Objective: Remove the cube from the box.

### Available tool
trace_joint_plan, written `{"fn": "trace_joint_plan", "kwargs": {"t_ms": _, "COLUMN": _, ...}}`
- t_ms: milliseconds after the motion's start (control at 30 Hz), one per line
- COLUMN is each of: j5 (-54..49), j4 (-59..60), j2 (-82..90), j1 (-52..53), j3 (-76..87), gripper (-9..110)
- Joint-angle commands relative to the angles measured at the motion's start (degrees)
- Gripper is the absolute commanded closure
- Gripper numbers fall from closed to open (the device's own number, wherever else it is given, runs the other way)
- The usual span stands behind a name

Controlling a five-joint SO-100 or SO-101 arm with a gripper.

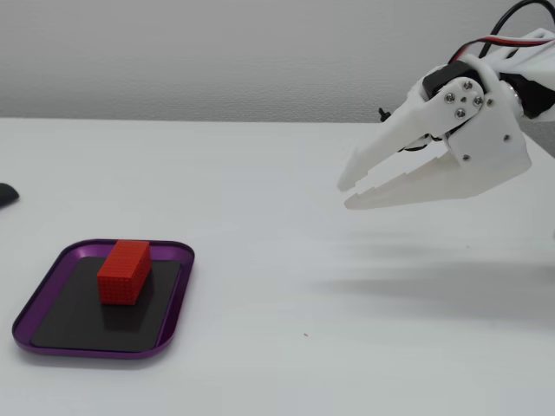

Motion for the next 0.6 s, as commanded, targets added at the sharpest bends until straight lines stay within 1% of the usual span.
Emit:
{"fn": "trace_joint_plan", "kwargs": {"t_ms": 0, "j5": 0.53, "j4": -1.41, "j2": 1.76, "j1": 0.26, "j3": 0.09, "gripper": 102}}
{"fn": "trace_joint_plan", "kwargs": {"t_ms": 500, "j5": 0.7, "j4": -1.41, "j2": 1.76, "j1": 0.26, "j3": 0.09, "gripper": 102}}
{"fn": "trace_joint_plan", "kwargs": {"t_ms": 567, "j5": 2.29, "j4": -1.41, "j2": 1.76, "j1": 0.35, "j3": -0.62, "gripper": 102}}
